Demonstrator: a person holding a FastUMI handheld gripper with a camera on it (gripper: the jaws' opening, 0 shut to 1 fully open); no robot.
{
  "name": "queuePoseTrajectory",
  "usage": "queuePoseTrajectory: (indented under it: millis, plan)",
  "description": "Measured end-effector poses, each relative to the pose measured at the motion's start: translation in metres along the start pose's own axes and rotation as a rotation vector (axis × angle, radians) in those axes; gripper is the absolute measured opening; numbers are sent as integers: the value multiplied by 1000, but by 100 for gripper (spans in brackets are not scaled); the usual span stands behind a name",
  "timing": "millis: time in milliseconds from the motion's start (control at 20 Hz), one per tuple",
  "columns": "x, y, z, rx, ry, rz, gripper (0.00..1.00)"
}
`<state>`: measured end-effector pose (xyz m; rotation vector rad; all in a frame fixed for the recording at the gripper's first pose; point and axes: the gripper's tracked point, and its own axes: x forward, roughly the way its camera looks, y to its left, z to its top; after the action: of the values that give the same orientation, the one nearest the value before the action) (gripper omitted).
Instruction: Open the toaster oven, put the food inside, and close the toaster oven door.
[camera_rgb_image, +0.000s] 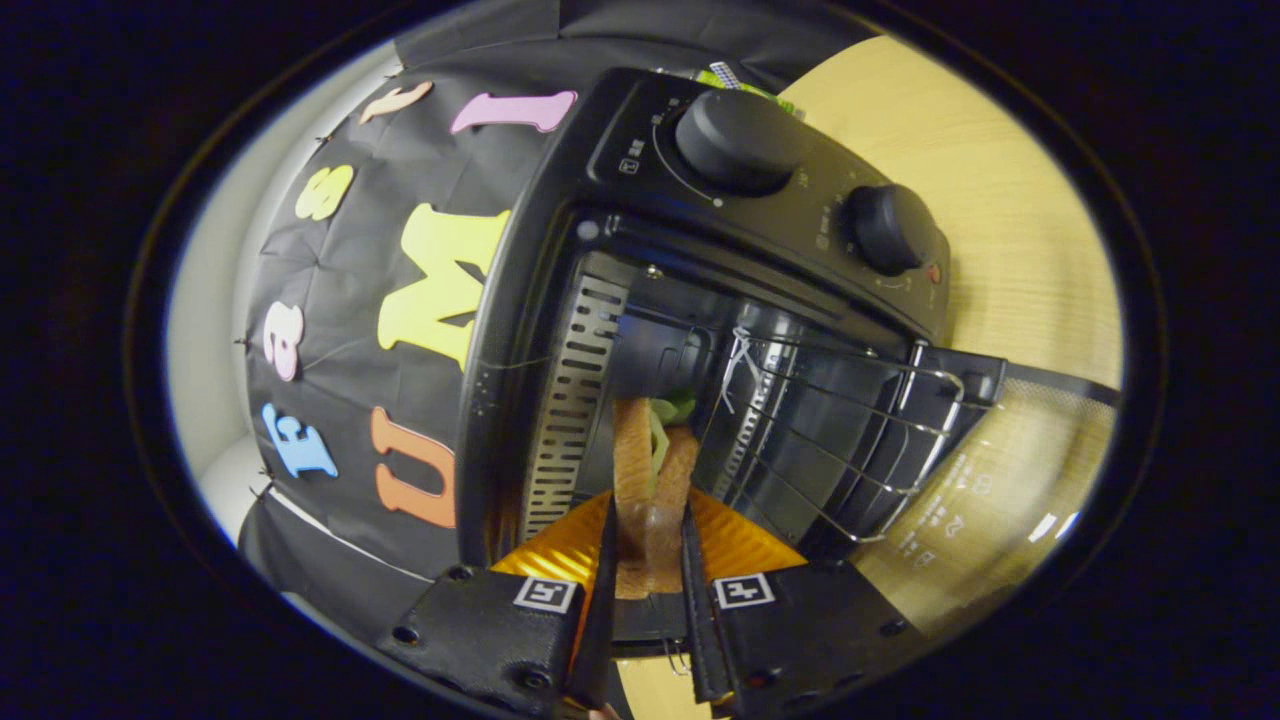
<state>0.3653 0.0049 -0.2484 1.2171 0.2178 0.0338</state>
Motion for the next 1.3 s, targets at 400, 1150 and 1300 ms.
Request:
queuePoseTrajectory:
  millis: [400, 1150, 1300]
  plan:
    - [18, -9, -16, -290, 30, -69, 41]
    - [-11, -11, -38, -1005, 71, -219, 100]
    - [-26, -29, -44, -1032, 132, -291, 100]
